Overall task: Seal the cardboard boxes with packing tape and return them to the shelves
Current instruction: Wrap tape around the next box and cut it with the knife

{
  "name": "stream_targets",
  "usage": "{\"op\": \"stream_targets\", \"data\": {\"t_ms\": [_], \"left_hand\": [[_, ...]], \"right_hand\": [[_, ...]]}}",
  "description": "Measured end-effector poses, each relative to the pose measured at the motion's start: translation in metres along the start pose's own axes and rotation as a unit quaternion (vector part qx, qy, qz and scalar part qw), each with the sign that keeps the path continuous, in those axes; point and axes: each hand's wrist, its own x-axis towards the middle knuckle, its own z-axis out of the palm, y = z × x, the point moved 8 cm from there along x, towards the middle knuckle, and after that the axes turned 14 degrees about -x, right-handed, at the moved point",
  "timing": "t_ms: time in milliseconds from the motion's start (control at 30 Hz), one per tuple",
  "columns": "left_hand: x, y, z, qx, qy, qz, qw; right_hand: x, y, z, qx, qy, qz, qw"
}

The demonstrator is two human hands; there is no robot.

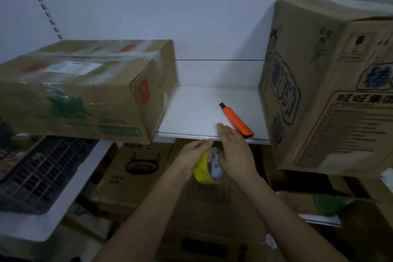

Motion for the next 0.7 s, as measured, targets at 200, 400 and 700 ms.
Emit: {"op": "stream_targets", "data": {"t_ms": [200, 400, 700], "left_hand": [[-0.04, 0.037, -0.031, 0.055, -0.113, -0.266, 0.956], [-0.059, 0.102, -0.018, 0.187, -0.098, 0.041, 0.977], [-0.125, 0.167, 0.103, 0.311, -0.277, 0.278, 0.866]], "right_hand": [[0.004, 0.002, 0.003, 0.037, -0.015, 0.03, 0.999], [0.011, -0.017, -0.038, 0.405, -0.048, 0.2, 0.891], [-0.004, -0.006, -0.202, 0.251, 0.173, 0.22, 0.927]]}}
